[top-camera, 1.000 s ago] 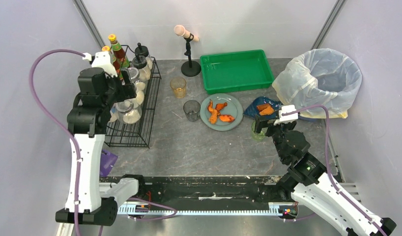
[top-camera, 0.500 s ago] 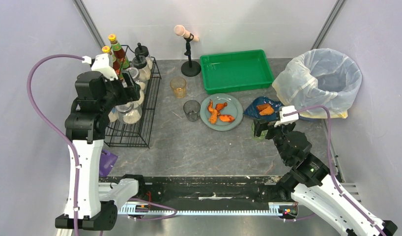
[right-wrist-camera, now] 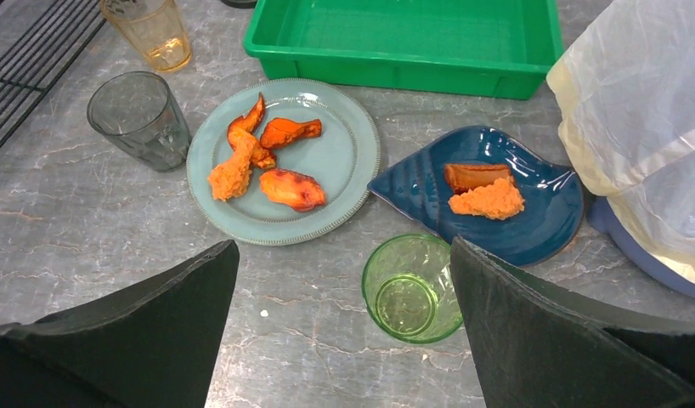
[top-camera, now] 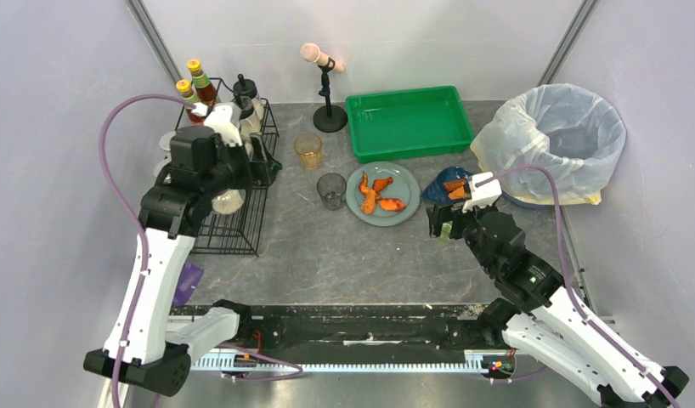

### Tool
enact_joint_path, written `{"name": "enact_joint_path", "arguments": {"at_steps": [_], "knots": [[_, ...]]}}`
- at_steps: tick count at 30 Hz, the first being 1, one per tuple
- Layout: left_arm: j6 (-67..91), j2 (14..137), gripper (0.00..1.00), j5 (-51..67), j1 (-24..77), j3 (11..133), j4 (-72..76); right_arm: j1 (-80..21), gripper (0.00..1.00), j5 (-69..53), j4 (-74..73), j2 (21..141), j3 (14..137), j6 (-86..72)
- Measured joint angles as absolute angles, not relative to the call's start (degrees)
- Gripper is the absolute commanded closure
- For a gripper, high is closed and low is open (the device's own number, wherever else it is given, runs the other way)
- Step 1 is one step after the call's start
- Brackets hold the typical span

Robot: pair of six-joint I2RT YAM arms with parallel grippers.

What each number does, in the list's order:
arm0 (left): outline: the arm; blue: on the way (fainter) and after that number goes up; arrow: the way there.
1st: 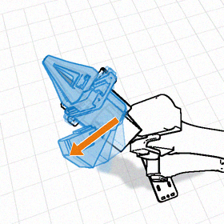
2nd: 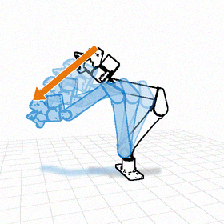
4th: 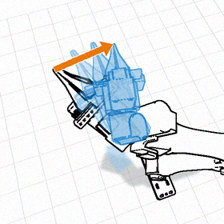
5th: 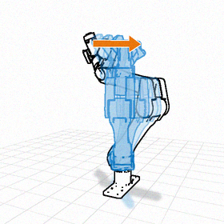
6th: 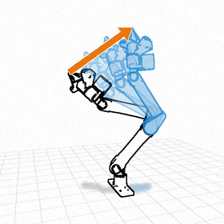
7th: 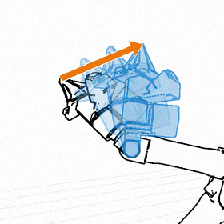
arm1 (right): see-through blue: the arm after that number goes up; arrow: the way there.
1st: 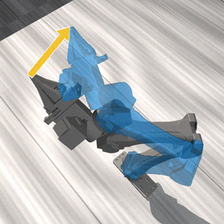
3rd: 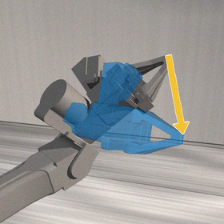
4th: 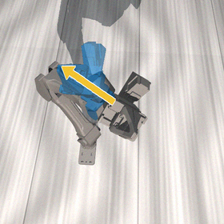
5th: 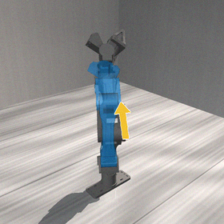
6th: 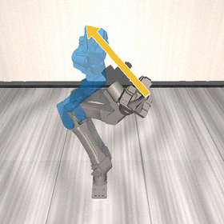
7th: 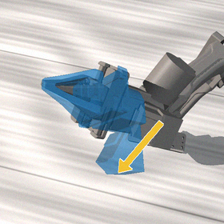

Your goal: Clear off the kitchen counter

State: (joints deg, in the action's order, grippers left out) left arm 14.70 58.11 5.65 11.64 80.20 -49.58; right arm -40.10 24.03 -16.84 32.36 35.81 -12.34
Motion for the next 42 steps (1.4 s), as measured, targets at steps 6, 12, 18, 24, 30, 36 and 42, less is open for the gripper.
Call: {"name": "enact_joint_path", "arguments": {"at_steps": [6,12,18,24,30,36,42], "knots": [[15.2,62.5,0.16,6.0,20.6,77.8,-43.8,-40.1,0.02,22.9,-21.4,41.0,42.5,-15.5],[14.7,64.0,0.16,6.0,26.0,71.7,-38.0,-40.1,0.02,19.5,-24.4,47.7,45.3,-18.1],[13.8,63.3,0.16,6.4,26.6,66.2,-34.5,-39.5,0.01,18.3,-30.0,57.6,53.8,-20.1],[13.3,61.7,0.16,6.6,26.8,61.9,-29.9,-37.0,0.05,17.6,-32.7,64.2,58.8,-20.8],[13.3,63.2,0.16,6.7,27.1,59.3,-25.6,-31.0,0.11,15.6,-36.3,69.9,62.4,-20.1],[13.3,67.2,0.16,7.8,28.3,58.5,-21.6,-24.9,0.18,12.8,-39.5,69.8,60.4,-18.8],[13.3,71.4,0.16,8.9,29.1,59.8,-20.4,-22.9,0.31,8.6,-39.4,69.6,55.4,-17.5]]}}
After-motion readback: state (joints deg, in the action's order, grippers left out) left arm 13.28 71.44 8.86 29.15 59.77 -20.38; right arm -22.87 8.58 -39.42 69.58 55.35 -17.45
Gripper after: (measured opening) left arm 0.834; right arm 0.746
